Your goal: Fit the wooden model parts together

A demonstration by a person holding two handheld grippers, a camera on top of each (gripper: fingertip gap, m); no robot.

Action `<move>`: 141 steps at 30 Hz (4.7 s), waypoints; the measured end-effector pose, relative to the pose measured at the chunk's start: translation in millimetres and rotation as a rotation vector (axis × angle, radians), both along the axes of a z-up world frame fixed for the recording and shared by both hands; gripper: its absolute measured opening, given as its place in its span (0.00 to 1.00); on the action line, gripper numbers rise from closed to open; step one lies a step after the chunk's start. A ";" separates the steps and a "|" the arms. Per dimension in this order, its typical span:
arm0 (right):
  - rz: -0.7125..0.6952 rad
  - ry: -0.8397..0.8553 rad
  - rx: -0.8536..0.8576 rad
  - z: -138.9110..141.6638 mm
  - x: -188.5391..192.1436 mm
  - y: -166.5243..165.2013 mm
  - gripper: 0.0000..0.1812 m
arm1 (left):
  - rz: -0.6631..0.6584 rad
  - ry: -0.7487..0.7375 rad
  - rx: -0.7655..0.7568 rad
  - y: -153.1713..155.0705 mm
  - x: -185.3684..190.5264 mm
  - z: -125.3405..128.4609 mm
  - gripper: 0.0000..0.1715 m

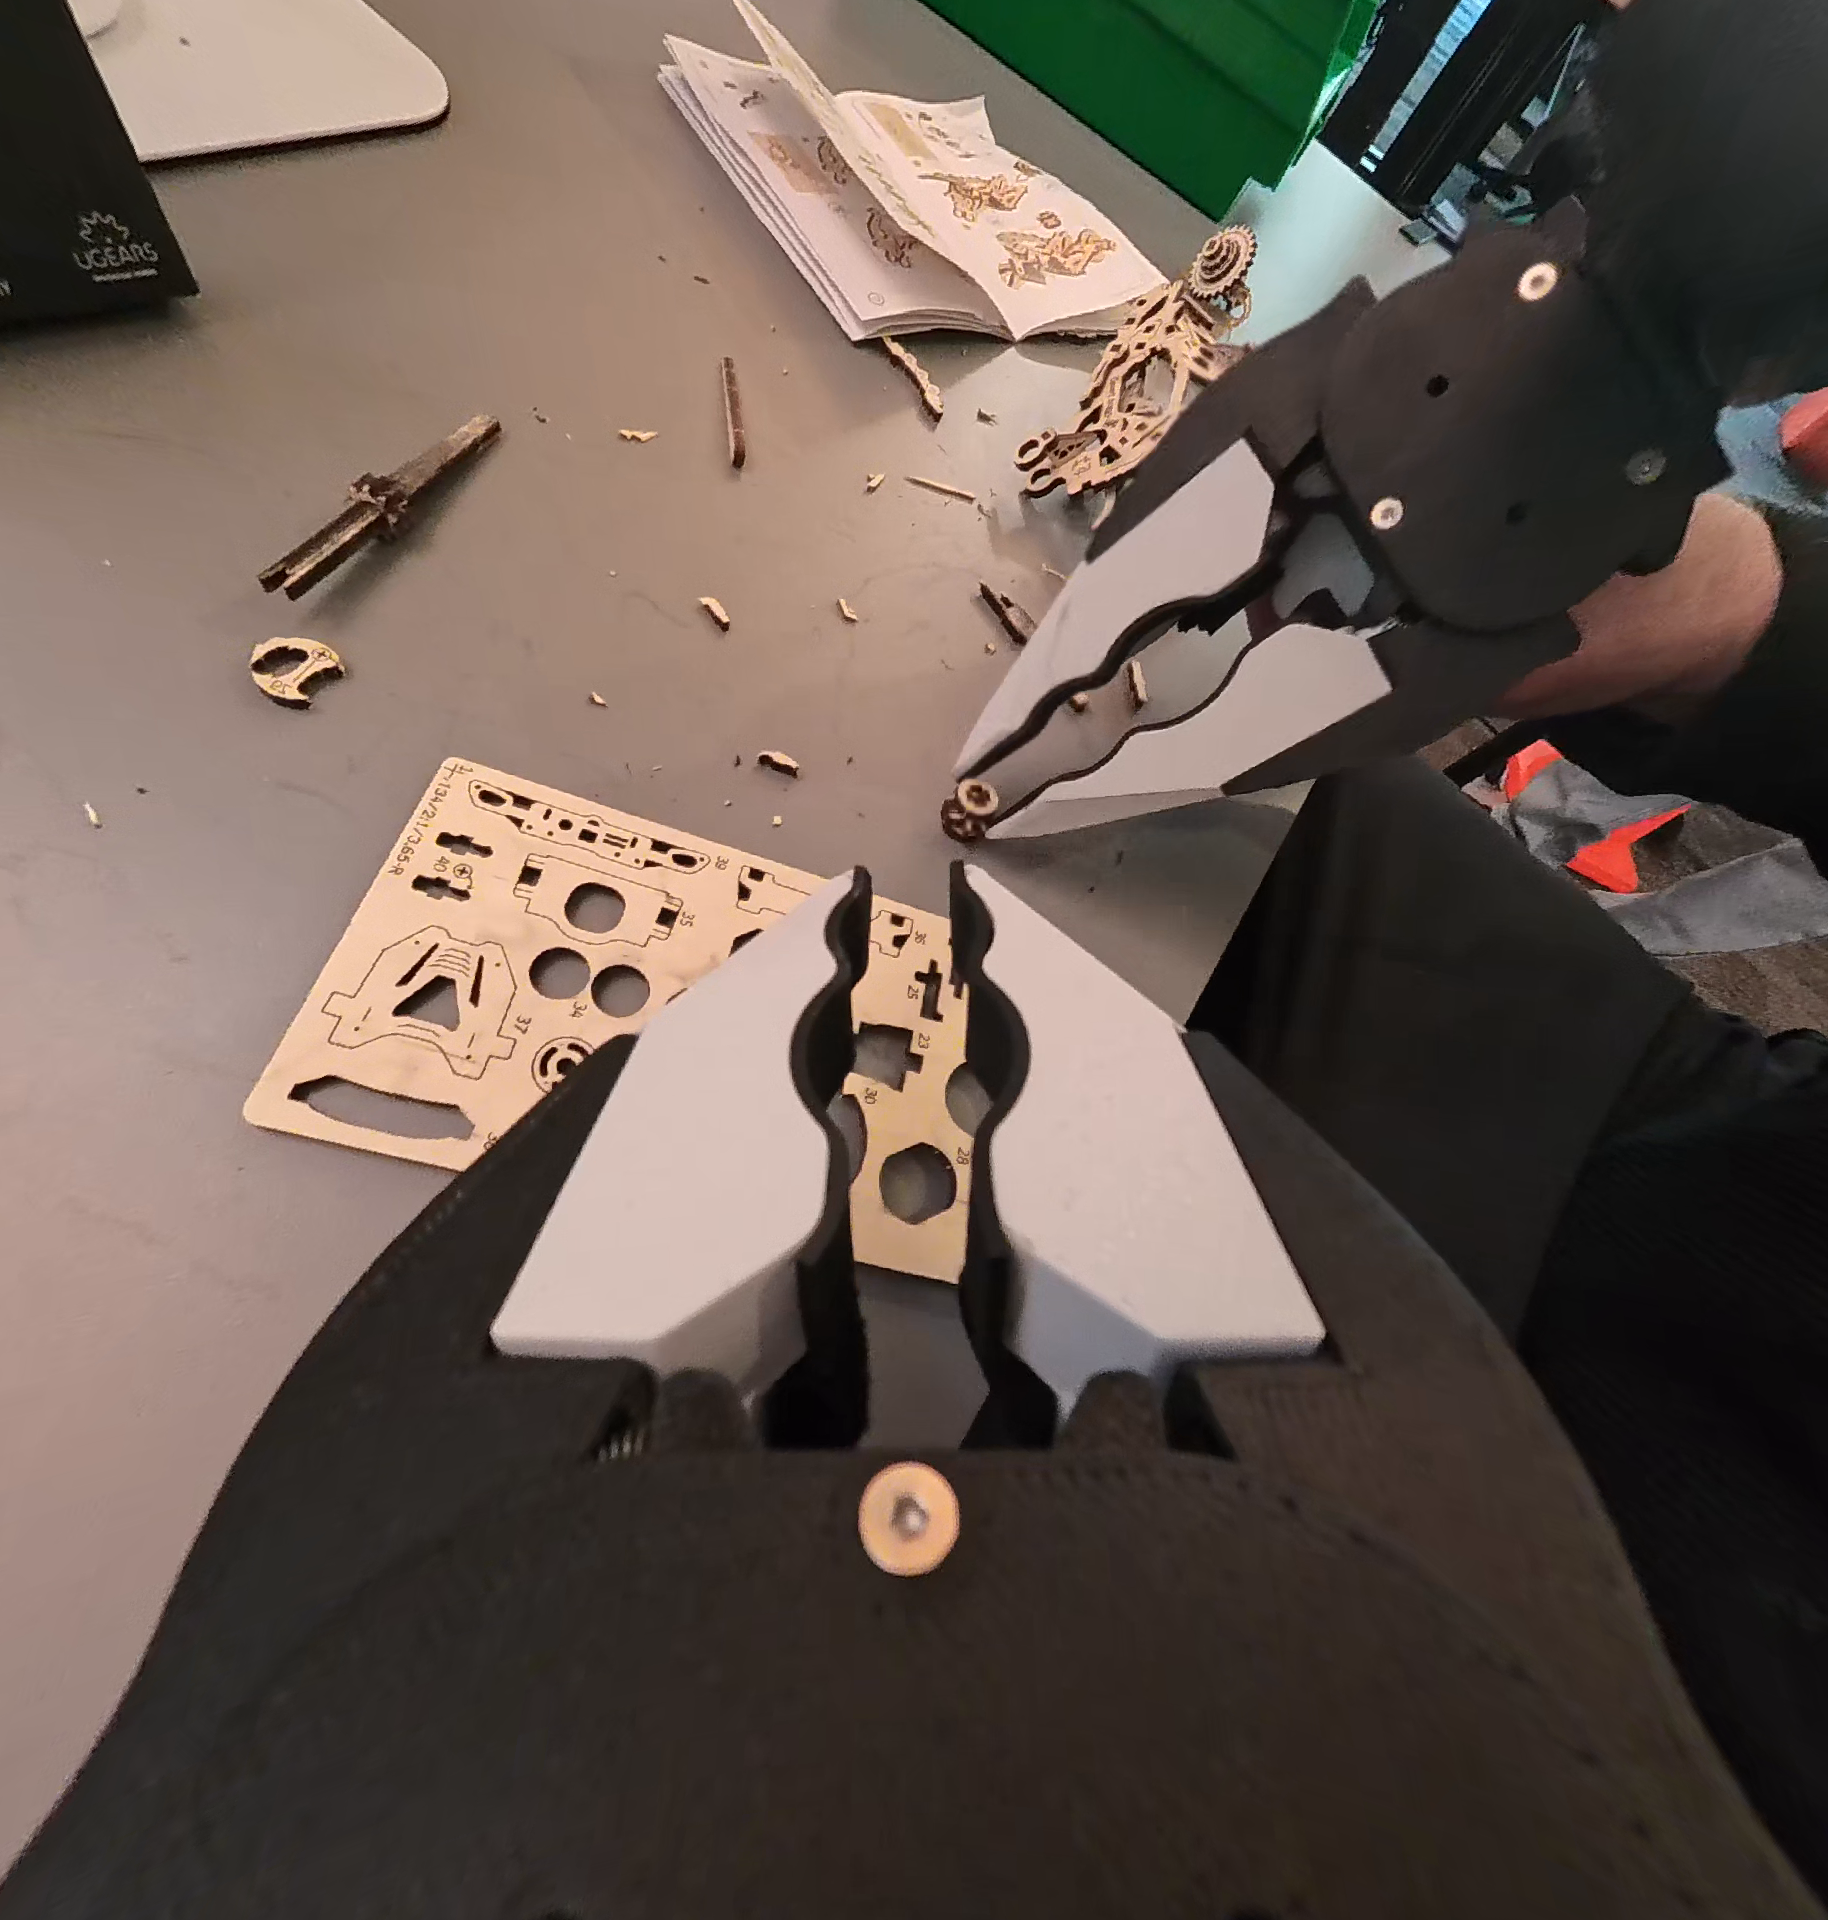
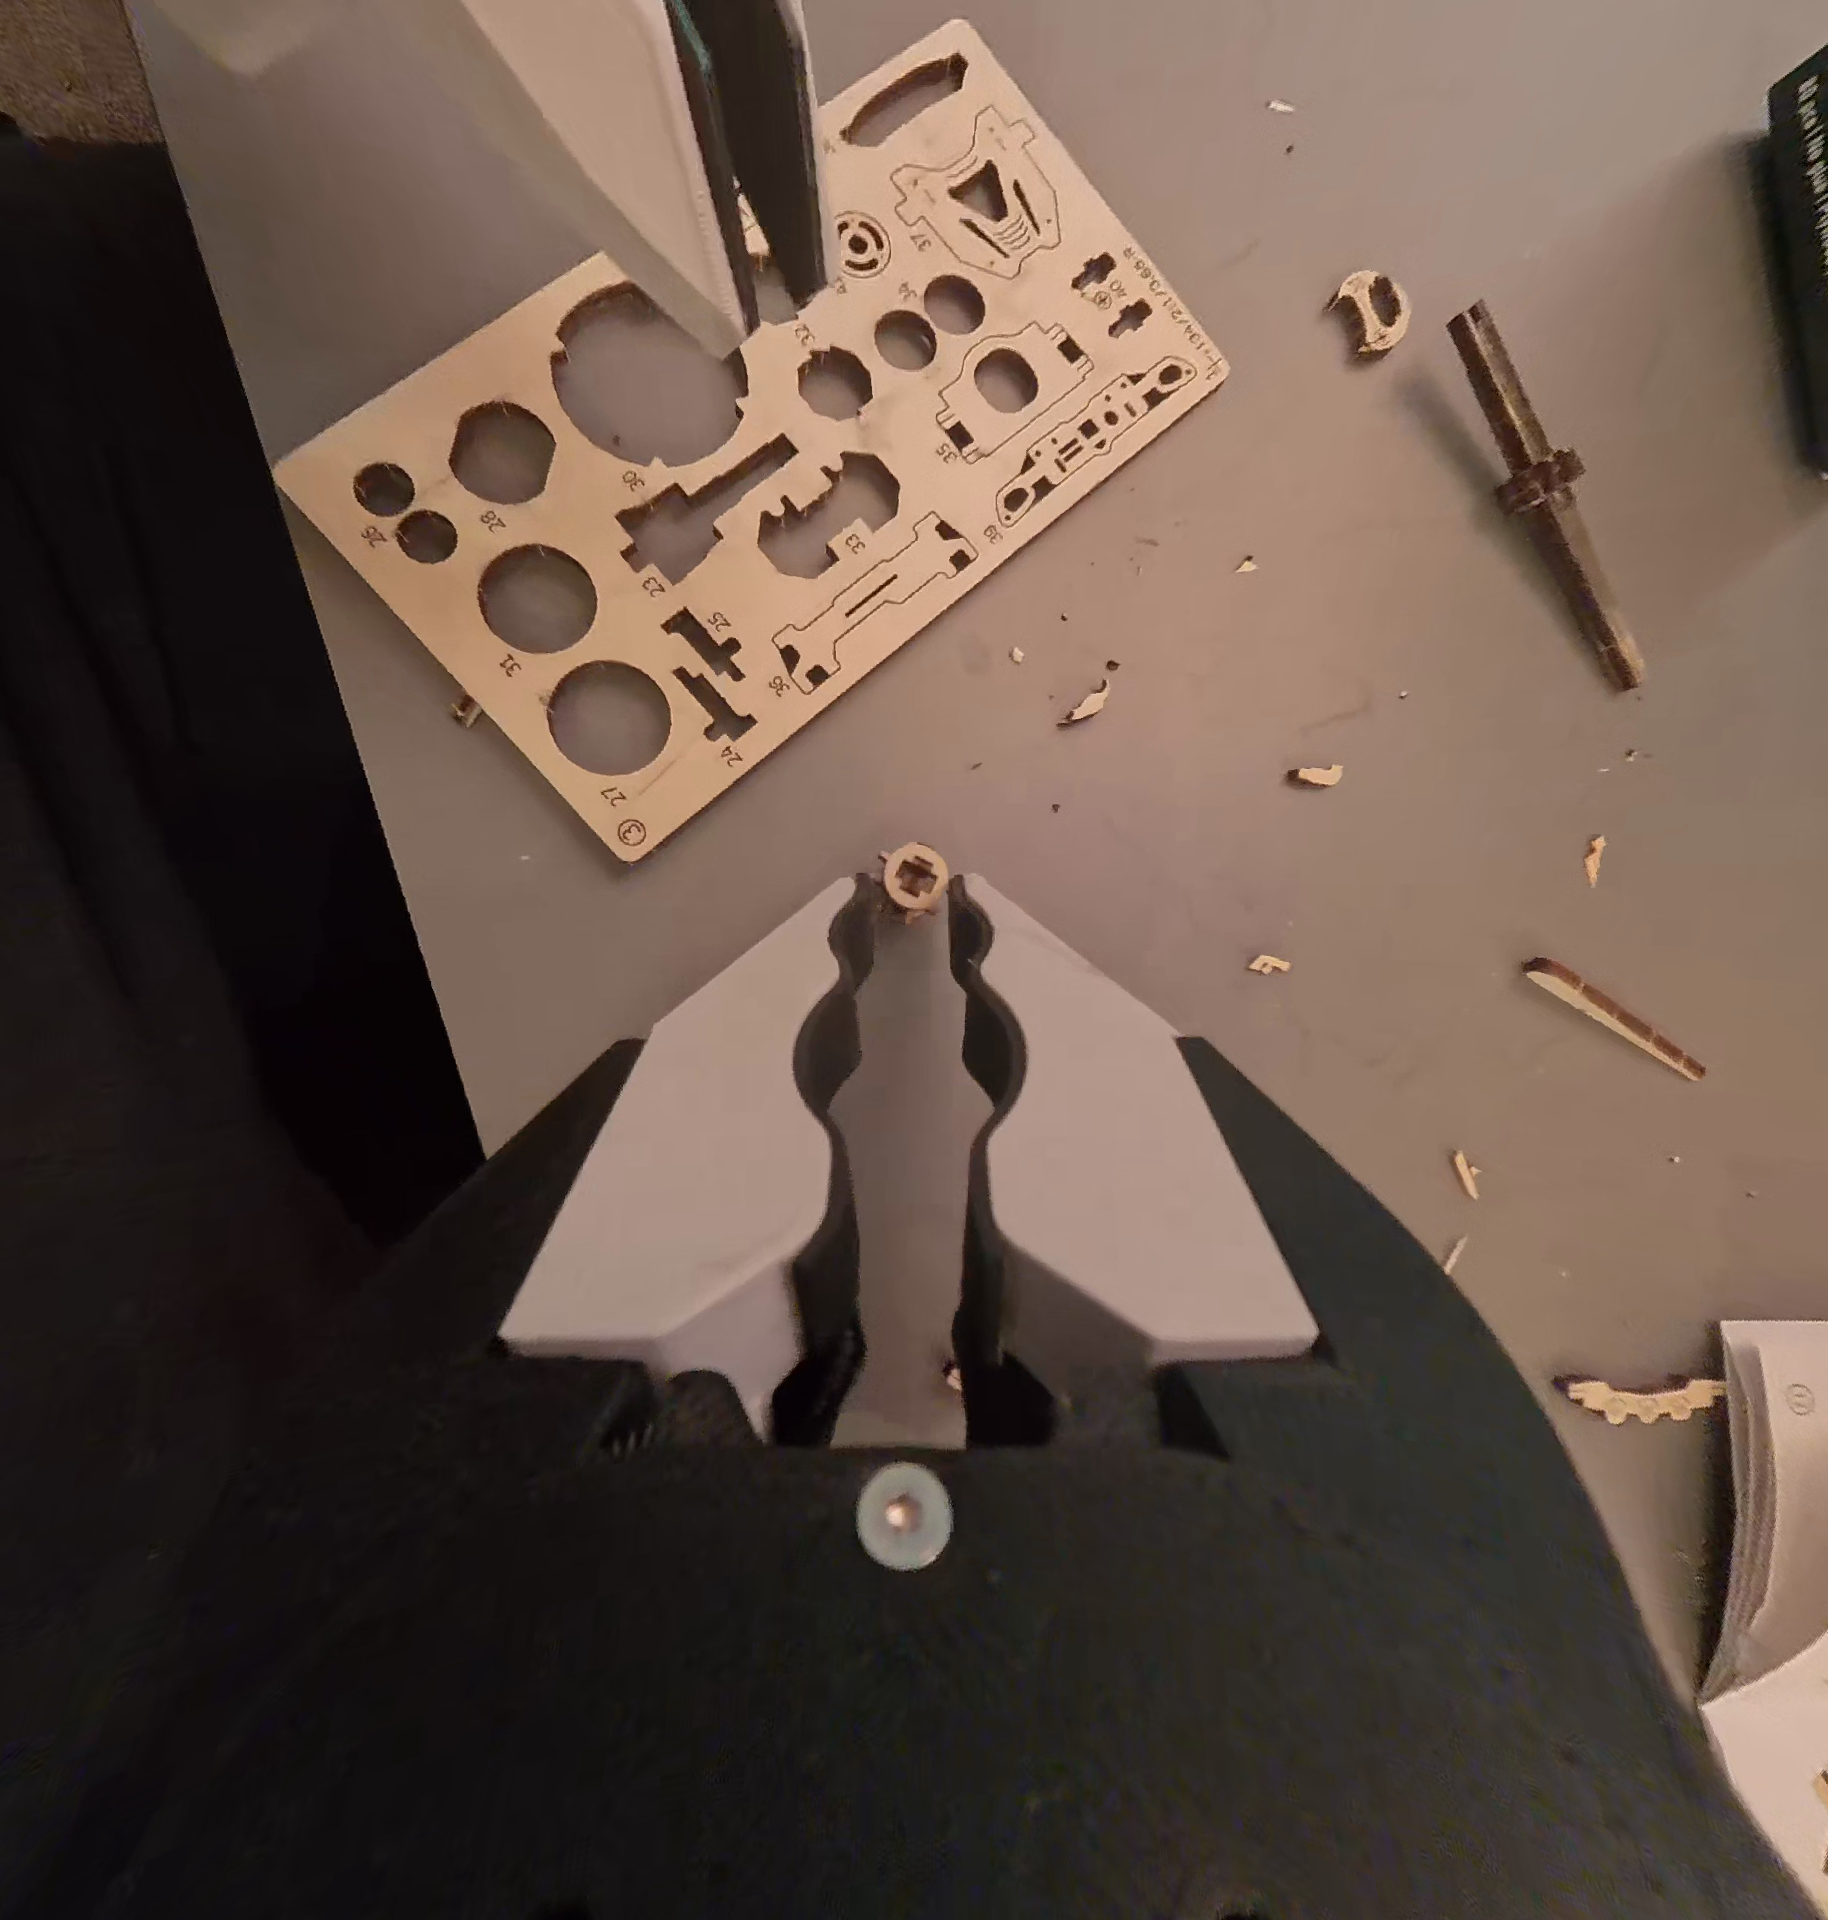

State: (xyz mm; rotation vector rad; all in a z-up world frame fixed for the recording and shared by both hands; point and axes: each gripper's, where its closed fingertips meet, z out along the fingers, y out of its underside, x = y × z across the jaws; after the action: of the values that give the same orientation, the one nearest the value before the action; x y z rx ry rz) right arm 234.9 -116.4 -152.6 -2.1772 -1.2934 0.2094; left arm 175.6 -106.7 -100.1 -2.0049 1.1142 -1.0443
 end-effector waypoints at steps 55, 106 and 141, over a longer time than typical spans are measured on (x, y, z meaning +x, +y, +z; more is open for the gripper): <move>-0.029 0.024 0.008 2.0 5.1 -0.8 0.08 | -0.138 0.134 -0.013 -9.3 51.7 -39.2 0.07; -0.034 0.044 -0.018 4.1 8.7 -5.9 0.05 | -0.111 0.131 -0.053 5.2 52.3 -42.4 0.06; -0.110 0.068 -0.064 -6.7 3.3 0.4 0.01 | -0.068 0.243 0.118 0.9 56.9 -56.4 0.00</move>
State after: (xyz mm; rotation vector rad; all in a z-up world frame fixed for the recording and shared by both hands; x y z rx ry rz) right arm 238.1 -116.0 -159.2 -2.2679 -1.1403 0.2813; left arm 232.6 -105.8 -156.5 -2.0497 1.3463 -0.7615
